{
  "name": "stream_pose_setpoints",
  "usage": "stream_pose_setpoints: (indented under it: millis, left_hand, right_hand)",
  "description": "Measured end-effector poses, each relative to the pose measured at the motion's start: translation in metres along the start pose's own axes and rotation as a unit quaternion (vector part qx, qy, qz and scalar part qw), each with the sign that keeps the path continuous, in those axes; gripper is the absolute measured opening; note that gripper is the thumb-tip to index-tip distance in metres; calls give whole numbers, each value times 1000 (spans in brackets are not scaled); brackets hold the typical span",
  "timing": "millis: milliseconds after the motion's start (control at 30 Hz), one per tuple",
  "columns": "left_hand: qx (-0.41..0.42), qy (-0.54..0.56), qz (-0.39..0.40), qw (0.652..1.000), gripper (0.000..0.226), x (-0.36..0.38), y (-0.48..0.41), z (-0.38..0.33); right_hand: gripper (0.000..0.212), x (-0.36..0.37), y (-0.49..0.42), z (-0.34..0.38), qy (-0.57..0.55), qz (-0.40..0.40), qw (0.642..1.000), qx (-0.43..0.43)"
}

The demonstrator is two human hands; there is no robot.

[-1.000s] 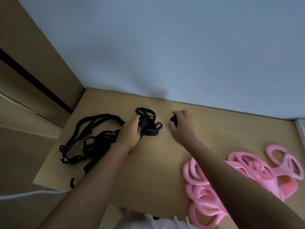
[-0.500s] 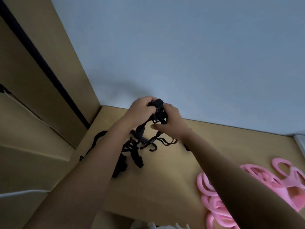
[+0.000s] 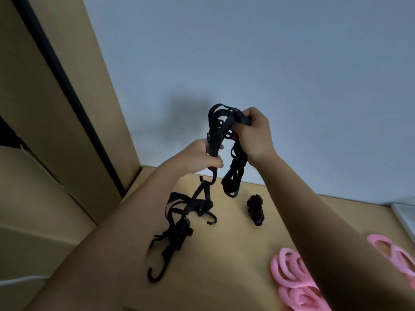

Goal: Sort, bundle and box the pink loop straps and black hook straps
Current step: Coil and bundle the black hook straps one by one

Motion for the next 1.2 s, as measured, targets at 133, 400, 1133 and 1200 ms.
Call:
stream_pose_setpoints:
  millis: [133,400,1133,1200]
  left_hand:
    - [-26,54,-29,998,13,7,1,24]
    - [-6,364,-40,930,17,-13,3,-7]
    - [-66,87,15,994,33,12,8,10]
    - [-84,76,-4,994,30,5,10,18]
  right_hand:
    - [25,-15,-8,5,17,-39,999,16]
    - [44,-17,27,-60,173,60,974,135]
    - [24,56,95,-69,-15,227,971,74]
    - [25,42,90,-76,-52,176,978,99]
Point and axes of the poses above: each hand's wrist, its own y-axis away from the middle knuckle, its own x-axis out of the palm, z = x × y, the point moved 10 cm from there along -y, towards the middle knuckle, and after that the axes turned 8 degrees about -x, right-handed, at the moved point
